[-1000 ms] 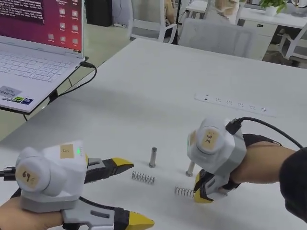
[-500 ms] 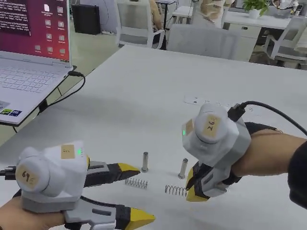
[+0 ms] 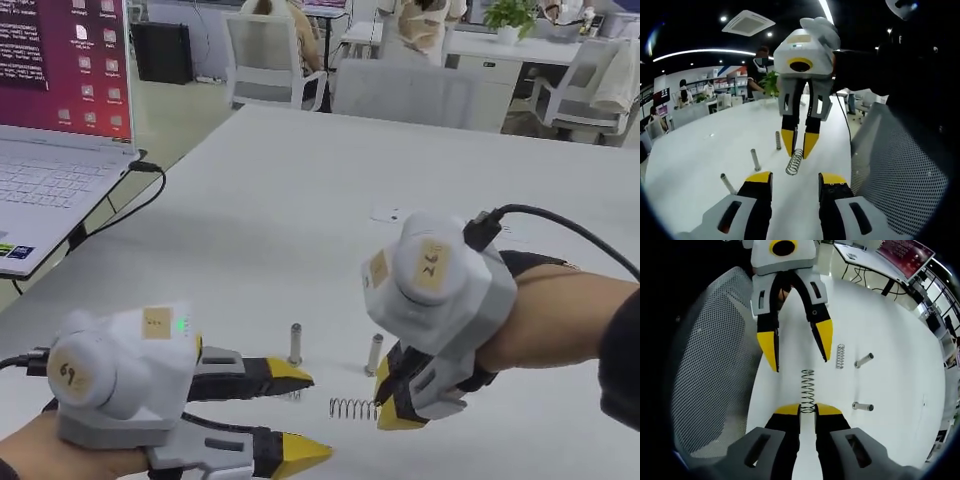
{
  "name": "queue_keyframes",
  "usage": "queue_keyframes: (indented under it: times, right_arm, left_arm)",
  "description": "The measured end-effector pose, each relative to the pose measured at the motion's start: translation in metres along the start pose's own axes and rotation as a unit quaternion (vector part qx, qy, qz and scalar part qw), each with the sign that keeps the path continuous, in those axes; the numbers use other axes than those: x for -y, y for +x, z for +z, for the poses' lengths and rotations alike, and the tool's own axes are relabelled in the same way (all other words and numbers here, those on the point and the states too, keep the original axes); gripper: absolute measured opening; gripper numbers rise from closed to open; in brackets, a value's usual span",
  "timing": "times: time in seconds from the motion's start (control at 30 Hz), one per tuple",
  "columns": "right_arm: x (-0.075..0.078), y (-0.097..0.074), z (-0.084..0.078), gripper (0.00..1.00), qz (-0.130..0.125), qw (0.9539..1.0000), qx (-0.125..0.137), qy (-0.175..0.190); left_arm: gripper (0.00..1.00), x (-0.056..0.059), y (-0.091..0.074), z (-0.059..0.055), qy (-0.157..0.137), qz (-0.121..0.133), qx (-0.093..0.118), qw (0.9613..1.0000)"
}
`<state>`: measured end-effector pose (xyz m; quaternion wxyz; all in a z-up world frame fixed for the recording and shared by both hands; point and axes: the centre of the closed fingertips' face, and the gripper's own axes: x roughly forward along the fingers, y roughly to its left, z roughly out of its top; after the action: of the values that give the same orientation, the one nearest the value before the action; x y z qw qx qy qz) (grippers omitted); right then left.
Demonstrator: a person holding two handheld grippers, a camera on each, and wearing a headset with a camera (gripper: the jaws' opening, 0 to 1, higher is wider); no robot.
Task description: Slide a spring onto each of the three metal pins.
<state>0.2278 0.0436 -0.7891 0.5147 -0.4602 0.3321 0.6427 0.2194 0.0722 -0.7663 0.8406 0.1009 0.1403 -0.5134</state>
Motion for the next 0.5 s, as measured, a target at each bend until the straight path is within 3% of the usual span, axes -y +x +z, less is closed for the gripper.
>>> queue_keyframes:
  times: [0.5]
  right_arm:
    - [-0.0065,0.0003,0.0102,0.08,0.003,0.9999,-0.001,-0.015]
  left_arm:
    - [0.15,0.0058,0.0069,0.002,0.019,-0.023,-0.001,0.9996]
